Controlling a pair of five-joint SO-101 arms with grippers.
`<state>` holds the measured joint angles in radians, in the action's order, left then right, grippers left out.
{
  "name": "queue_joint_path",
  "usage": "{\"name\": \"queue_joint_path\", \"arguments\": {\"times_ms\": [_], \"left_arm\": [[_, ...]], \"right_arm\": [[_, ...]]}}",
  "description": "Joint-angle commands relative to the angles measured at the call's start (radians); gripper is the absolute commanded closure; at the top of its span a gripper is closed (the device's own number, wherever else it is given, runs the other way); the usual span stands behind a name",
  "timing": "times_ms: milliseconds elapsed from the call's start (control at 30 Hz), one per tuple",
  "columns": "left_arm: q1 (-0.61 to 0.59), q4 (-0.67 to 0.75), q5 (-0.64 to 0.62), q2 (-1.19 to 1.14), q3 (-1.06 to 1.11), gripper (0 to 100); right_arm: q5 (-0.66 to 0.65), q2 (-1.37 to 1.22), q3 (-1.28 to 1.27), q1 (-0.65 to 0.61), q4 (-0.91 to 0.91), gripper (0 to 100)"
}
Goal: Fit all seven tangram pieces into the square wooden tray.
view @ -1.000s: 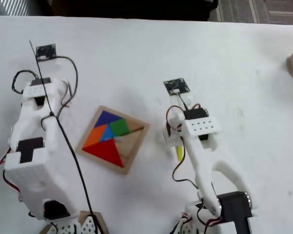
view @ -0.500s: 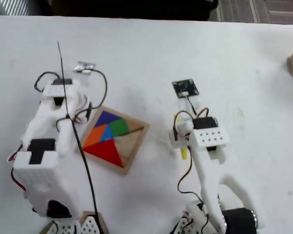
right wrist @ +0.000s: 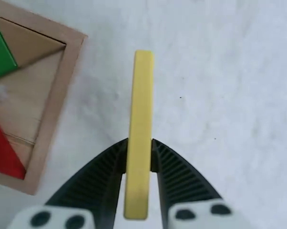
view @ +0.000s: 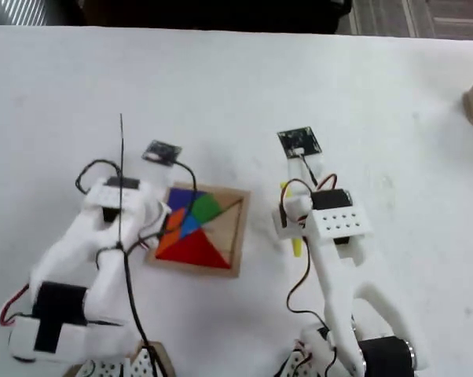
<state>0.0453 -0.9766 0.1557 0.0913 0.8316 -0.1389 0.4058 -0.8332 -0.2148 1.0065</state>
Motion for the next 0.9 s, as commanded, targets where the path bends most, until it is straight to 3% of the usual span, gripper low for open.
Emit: {"name": "queue_joint_path", "arguments": {"times_ms": [0, 233, 567, 667, 867], "left_arm": [[0.104, 0.058, -0.091, 0.082, 0.051, 98], [0.153, 0.143, -0.236, 0.082, 0.048, 98], [0.159, 0.133, -0.245, 0.104, 0.061, 98], [0.211, 0.141, -0.305, 0.145, 0.098, 98], [0.288, 0.173, -0.307, 0.213, 0.143, 98]], "right_arm": [[-0.009, 0.039, 0.005, 0.008, -0.015, 98.1], [-0.009, 0.039, 0.005, 0.008, -0.015, 98.1], [0.078, 0.038, 0.008, 0.01, -0.021, 98.1], [0.097, 0.038, 0.009, 0.012, -0.03, 98.1], [0.101, 0.033, 0.009, 0.01, -0.036, 98.1]]}}
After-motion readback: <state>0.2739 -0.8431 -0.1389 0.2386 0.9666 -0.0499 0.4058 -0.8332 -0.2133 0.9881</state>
